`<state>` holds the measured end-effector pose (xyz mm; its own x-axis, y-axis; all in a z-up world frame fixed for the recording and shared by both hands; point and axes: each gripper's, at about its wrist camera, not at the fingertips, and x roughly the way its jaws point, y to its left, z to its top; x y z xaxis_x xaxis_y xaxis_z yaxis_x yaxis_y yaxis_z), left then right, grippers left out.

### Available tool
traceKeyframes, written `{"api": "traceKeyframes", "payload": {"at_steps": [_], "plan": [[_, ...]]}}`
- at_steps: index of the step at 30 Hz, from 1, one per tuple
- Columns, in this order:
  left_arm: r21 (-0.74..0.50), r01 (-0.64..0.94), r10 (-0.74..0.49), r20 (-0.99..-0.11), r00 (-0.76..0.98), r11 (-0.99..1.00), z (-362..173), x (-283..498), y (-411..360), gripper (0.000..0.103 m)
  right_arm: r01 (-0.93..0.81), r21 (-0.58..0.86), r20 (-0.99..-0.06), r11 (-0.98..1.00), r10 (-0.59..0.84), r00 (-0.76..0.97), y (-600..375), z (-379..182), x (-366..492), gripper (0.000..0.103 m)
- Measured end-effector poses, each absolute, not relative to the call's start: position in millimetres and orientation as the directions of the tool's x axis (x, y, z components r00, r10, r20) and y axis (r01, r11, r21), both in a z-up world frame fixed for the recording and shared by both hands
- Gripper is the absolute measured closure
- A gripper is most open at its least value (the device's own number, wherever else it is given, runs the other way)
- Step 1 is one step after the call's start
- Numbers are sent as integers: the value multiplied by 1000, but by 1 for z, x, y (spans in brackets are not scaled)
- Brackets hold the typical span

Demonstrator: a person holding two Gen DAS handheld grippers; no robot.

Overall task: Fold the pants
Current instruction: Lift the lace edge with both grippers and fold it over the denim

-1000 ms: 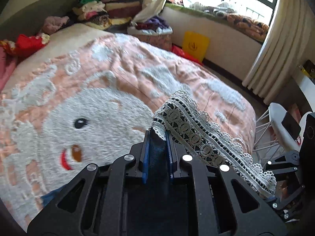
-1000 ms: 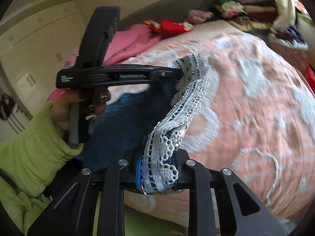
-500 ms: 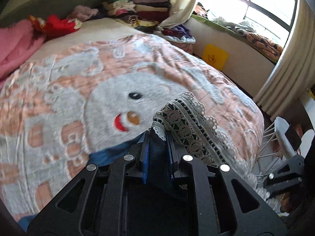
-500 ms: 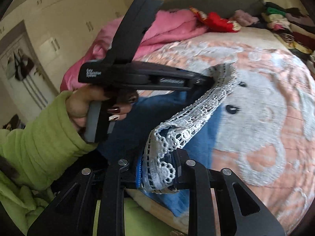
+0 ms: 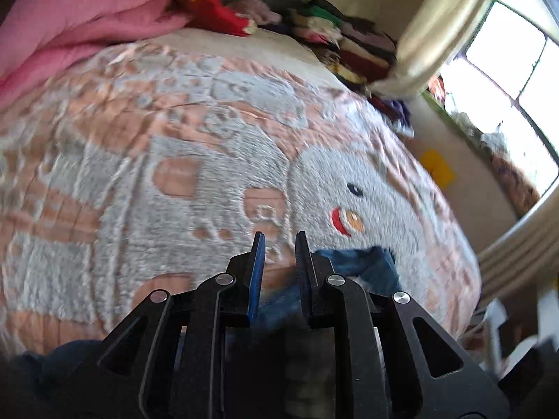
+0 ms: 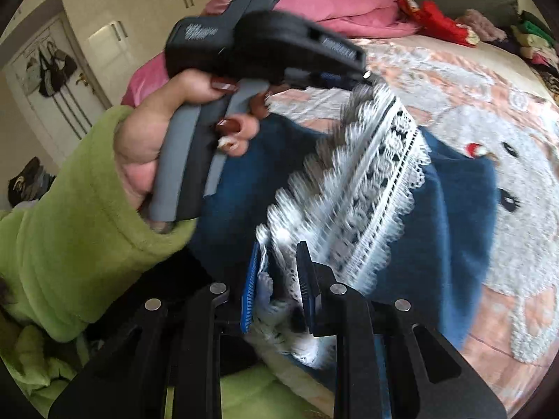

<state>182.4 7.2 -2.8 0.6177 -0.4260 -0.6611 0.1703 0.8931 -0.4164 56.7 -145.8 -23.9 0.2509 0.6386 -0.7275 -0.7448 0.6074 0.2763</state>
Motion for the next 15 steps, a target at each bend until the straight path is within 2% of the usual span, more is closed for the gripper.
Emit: {"api": "traceKeyframes", "payload": {"at_steps": [3,5,8,10,12,13,15], "plan": [[-440,166,-437,-639,633,883,0,175,18,80,-767,294,-727,570,654,208,-133,-26,48,81],[-449,167,-447,-642,623,878,-2,171,19,78,-775,303,-716,554,669,199,-132,-23,44,81],[-507,167,-498,-638,587,846,-9,169,22,73,-751,284,-694,596,668,267,-152,-9,51,73],[-551,163,-538,-633,557,818,-15,170,23,69,-705,254,-681,662,640,356,-175,2,69,72],[-591,159,-574,-626,528,791,-20,170,23,56,-640,233,-680,732,593,431,-198,9,90,70],[-614,148,-592,-625,509,775,-23,171,23,52,-615,232,-677,753,579,455,-209,11,96,69],[-636,137,-609,-621,493,759,-28,169,21,48,-575,220,-676,788,549,492,-223,15,114,60]]}}
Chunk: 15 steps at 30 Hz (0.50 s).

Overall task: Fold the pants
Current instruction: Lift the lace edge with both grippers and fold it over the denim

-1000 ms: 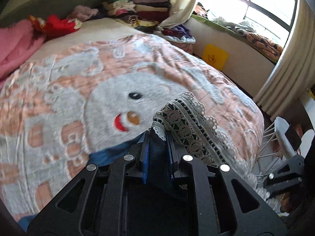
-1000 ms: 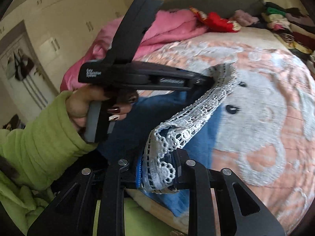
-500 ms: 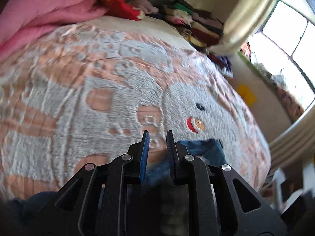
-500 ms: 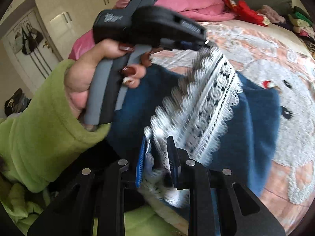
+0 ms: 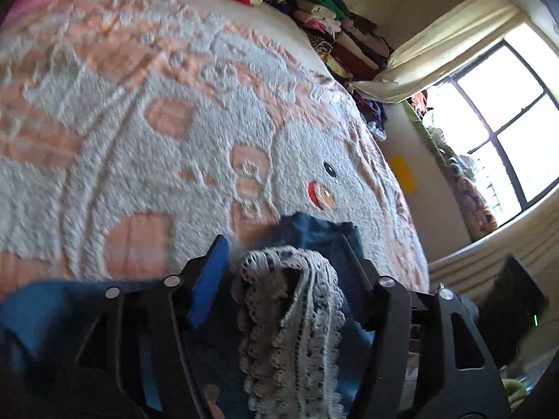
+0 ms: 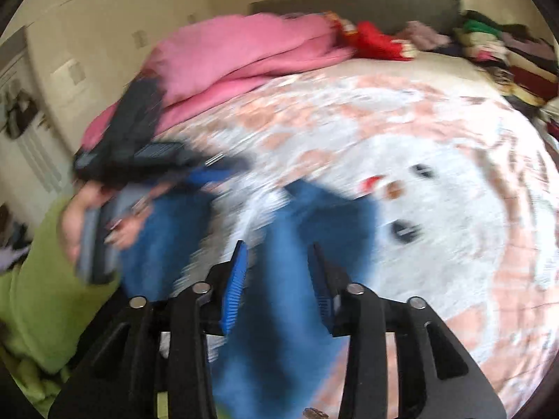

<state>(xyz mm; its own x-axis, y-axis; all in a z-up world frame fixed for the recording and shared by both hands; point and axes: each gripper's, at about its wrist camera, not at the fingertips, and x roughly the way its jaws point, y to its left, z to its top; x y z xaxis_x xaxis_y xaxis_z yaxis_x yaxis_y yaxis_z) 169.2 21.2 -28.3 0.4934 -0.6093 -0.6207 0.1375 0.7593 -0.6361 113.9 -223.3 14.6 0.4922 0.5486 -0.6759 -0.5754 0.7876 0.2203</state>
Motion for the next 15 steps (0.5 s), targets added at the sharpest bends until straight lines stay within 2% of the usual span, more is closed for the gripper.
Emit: {"api": "traceKeyframes", "payload": {"at_steps": [2,5,7,8,9,11,13,14,15], "plan": [[-621,129,-596,-642,482,773,-32,168,16,44,-550,195,-691,812,512,511,-231,14,134,53],[-596,111,-570,-673,472,796,-38,169,10,43,-526,187,-709,830,484,512,-239,6,164,52],[-570,104,-546,-694,470,815,-40,169,6,44,-513,216,-726,831,488,484,-240,-3,185,48],[-556,106,-534,-703,470,825,-41,170,4,47,-500,236,-739,833,488,464,-241,-8,201,46],[-540,114,-524,-709,471,834,-41,169,0,63,-490,254,-748,834,490,447,-242,-14,206,44],[-538,127,-529,-710,464,833,-42,170,-2,80,-458,310,-762,833,506,404,-241,-30,227,42],[-524,136,-521,-714,467,841,-42,170,-3,86,-415,362,-772,835,518,368,-240,-42,240,41],[-530,144,-528,-705,474,836,-39,170,-4,88,-413,385,-766,825,535,356,-241,-44,238,50],[-534,151,-534,-697,479,832,-38,169,-4,89,-437,417,-743,797,576,342,-241,-46,237,83]]}}
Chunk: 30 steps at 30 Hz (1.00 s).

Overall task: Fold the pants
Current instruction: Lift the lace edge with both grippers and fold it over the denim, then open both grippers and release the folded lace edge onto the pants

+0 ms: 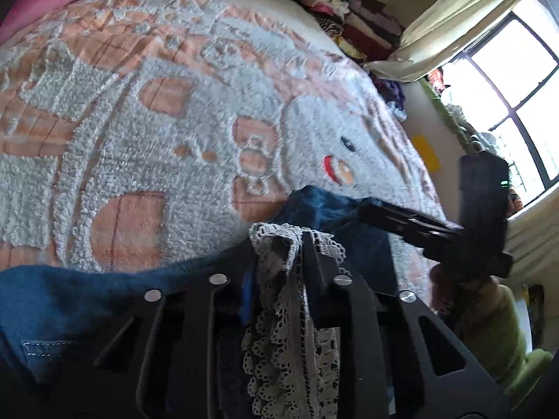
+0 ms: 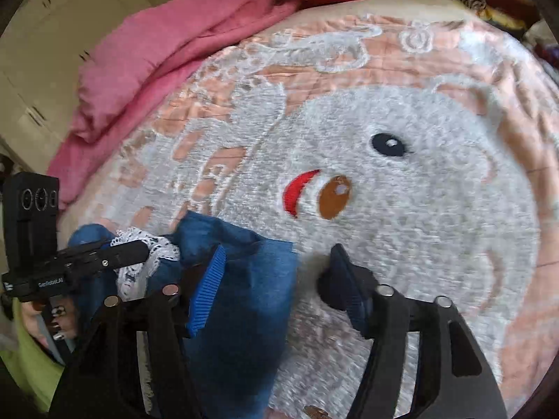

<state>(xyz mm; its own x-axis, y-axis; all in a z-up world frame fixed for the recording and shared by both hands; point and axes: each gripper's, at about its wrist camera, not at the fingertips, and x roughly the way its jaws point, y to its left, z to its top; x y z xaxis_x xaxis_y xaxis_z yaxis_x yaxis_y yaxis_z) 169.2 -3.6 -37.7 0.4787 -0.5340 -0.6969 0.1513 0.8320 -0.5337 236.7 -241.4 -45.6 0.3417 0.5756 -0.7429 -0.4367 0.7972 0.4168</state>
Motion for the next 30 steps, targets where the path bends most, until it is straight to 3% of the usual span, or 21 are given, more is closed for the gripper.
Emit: {"api": "traceKeyframes", "payload": {"at_steps": [1,5,10,13,14,16,17,18,21,23,26,30], "plan": [[-539,169,-545,-680,491,825,-33,167,-3,90,-453,426,-733,783,593,334,-239,-44,233,95],[-539,279,-594,-598,538,795,-13,157,-11,91,-459,408,-688,789,596,414,-257,-29,219,96],[-434,172,-457,-728,511,884,-37,172,-17,90,-417,346,-715,841,524,464,-263,-42,227,96],[-434,148,-444,-736,512,889,-41,174,-12,81,-404,337,-723,851,508,468,-263,-49,228,95],[-421,148,-432,-738,519,895,-40,174,-12,78,-402,333,-720,853,505,475,-264,-49,226,93],[-415,141,-424,-741,520,899,-40,174,-10,75,-393,317,-714,863,490,500,-266,-43,221,77],[-418,141,-427,-739,521,897,-39,173,-8,74,-388,308,-710,869,481,514,-268,-40,218,60],[-421,140,-428,-735,526,896,-38,172,-8,73,-388,305,-704,870,480,524,-270,-37,216,53],[-410,139,-414,-720,557,901,-30,169,-2,72,-401,293,-673,868,485,558,-278,-23,199,45],[-397,139,-400,-712,577,907,-25,164,1,70,-410,286,-659,866,488,572,-282,-15,187,32],[-377,135,-379,-707,597,916,-18,158,2,65,-424,268,-646,865,488,587,-285,-6,167,23],[-369,136,-370,-695,616,920,-8,140,6,58,-441,238,-641,865,481,598,-286,0,144,20]]}}
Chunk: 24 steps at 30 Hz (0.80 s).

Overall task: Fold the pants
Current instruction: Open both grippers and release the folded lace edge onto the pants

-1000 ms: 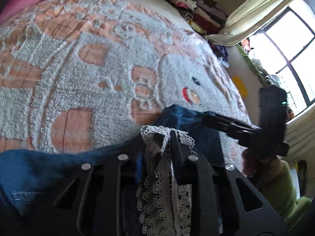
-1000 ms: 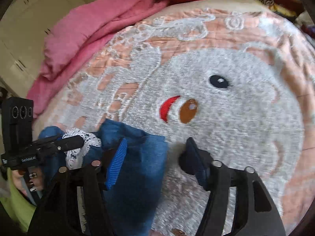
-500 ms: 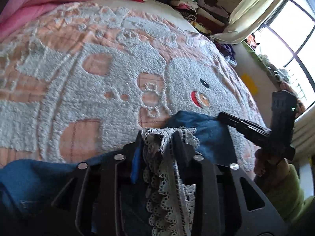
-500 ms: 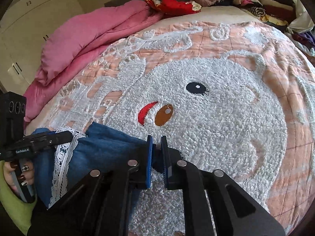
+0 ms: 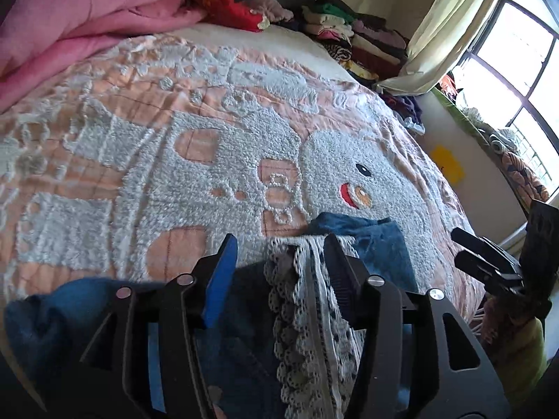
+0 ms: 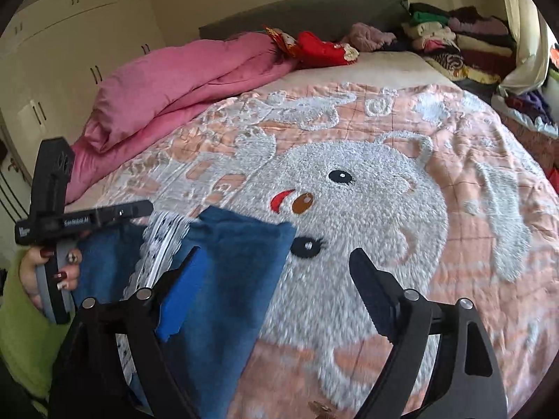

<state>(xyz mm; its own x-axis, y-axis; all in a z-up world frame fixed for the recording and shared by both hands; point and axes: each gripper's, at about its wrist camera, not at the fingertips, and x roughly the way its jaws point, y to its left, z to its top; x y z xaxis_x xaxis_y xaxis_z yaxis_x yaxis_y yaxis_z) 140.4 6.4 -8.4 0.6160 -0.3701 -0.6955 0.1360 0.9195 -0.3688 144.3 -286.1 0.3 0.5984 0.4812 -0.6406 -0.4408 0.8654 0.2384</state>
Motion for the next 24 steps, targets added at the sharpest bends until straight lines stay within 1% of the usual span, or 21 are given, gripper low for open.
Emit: {"api": "traceKeyframes", "payload": {"at_steps": [2,4,5,6,7,11,14,15,17,20,24], "plan": [[-370,130,-367,-695,619,920,-6,131,9,50,-453,221,-640,863,479,601,-286,3,133,20],[-368,127,-364,-696,619,921,-3,122,10,49,-462,207,-638,862,477,604,-287,6,124,20],[-366,128,-363,-699,616,922,-3,120,9,46,-470,205,-639,858,481,600,-286,6,119,20],[-361,131,-362,-704,611,923,-3,116,8,39,-474,200,-639,857,481,600,-286,7,116,20],[-353,136,-360,-712,602,926,-2,110,6,37,-477,192,-639,858,478,603,-286,8,112,20],[-328,151,-352,-733,583,933,-5,88,1,37,-495,166,-635,853,477,608,-284,11,99,20],[-311,150,-339,-748,571,939,-6,72,-2,38,-508,164,-633,845,486,603,-284,12,90,20],[-305,146,-332,-753,568,941,-6,66,-2,46,-515,165,-631,841,492,600,-284,12,86,20],[-314,150,-343,-757,556,937,-8,58,-2,56,-526,163,-630,835,498,595,-283,13,81,20],[-340,154,-368,-771,520,928,-13,45,-3,58,-556,142,-627,819,509,589,-277,14,69,20],[-371,162,-401,-780,480,914,-20,30,-8,58,-591,135,-630,795,529,569,-270,12,57,20]]}}
